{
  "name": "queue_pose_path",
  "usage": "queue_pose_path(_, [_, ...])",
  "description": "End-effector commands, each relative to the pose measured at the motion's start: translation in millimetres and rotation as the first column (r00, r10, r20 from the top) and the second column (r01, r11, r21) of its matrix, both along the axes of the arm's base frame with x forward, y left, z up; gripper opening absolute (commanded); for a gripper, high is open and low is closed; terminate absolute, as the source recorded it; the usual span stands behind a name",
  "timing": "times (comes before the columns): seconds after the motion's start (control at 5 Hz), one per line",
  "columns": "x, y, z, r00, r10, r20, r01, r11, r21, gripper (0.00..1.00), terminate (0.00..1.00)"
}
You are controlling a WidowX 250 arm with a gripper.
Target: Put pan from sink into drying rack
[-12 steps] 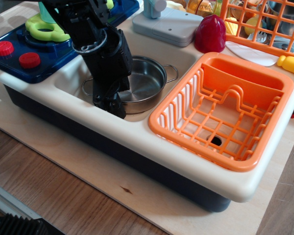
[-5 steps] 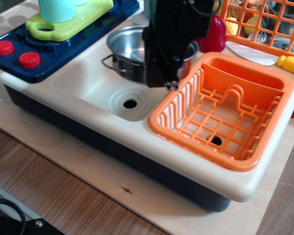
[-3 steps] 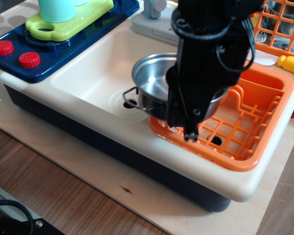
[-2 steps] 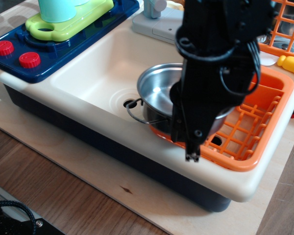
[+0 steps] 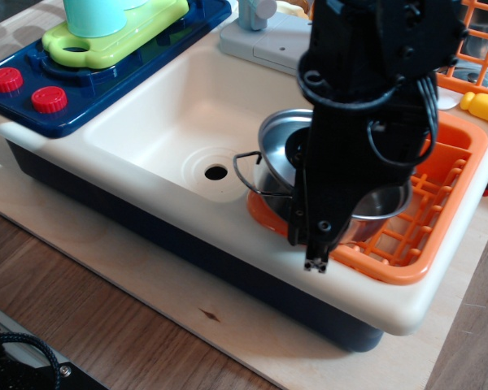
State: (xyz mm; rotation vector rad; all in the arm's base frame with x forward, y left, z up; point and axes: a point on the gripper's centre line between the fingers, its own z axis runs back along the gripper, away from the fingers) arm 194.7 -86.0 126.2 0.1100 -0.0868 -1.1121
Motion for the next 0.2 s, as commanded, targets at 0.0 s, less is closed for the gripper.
queue_pose_path(0.0, [5.1, -1.6, 8.2, 0.999, -0.012, 0.030, 0.012, 1.000, -0.011, 1.00, 1.00])
